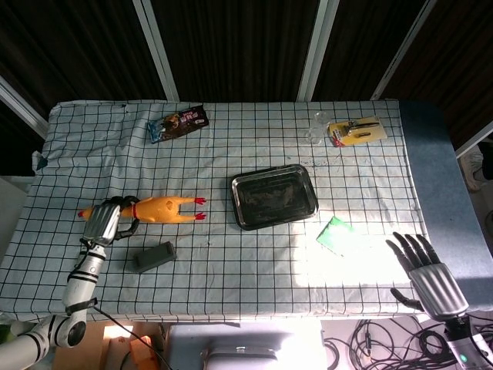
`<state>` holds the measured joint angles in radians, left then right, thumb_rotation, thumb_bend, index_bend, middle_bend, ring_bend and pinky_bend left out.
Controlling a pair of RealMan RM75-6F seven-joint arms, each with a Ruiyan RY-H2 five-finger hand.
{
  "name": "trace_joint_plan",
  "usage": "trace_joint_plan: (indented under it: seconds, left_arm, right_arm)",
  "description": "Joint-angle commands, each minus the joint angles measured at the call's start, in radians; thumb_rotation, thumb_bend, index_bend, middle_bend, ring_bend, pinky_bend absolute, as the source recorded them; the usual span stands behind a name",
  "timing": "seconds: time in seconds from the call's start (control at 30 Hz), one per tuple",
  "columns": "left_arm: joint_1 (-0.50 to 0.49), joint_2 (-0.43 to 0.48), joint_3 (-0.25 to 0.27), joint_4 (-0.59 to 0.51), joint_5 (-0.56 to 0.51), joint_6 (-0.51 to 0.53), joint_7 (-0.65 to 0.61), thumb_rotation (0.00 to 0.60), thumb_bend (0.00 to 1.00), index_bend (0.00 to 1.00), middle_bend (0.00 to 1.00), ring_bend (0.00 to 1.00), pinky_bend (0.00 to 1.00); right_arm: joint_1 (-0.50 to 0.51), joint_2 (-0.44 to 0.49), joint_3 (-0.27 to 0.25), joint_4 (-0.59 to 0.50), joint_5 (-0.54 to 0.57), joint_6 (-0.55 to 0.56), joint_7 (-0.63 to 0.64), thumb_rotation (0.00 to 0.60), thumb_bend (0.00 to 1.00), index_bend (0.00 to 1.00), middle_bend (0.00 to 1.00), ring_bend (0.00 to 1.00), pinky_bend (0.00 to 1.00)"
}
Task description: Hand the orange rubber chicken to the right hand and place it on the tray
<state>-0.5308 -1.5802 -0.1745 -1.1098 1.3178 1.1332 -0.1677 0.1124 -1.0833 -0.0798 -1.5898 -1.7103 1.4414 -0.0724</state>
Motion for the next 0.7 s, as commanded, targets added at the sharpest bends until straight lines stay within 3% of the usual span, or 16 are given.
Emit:
trace_joint_plan:
  seconds: [0.03,0.2,0.33,0.47,0.7]
  left_arm:
    - [0.01,0.025,0.002,-0.054,0.028,0.026,-0.031,0.6,0.77,0.66,0.68,0.44,0.67]
    - [0.017,0.048,0.006,-0.158,0.04,0.044,0.002,0.6,0.78,0.65,0.69,0.46,0.72]
    - [0.014,0.042,-0.004,-0.218,0.009,0.042,0.081,0.6,0.78,0.65,0.69,0.46,0.72]
    - [0.005,0.014,-0.012,-0.27,-0.027,0.036,0.172,0.6,0.78,0.65,0.69,0.46,0.72]
    - [-0.012,-0.047,-0.005,-0.346,-0.046,0.035,0.287,0.6,0.78,0.65,0.7,0.46,0.72]
  right_arm:
    - [0.013,-0.002,0.002,-0.006,-0.023,0.003,0.024,0.6,0.15,0.0,0.0,0.0,0.0]
    - [0.099,0.008,0.056,-0.102,-0.064,-0.028,0.088,0.6,0.15,0.0,0.0,0.0,0.0]
    - [0.197,0.009,0.129,-0.248,-0.014,-0.14,0.039,0.6,0.15,0.0,0.0,0.0,0.0]
    - [0.319,-0.054,0.23,-0.377,0.157,-0.313,-0.139,0.6,0.15,0.0,0.0,0.0,0.0]
    - [0.493,-0.269,0.334,-0.388,0.504,-0.429,-0.472,0.6,0.15,0.0,0.0,0.0,0.0]
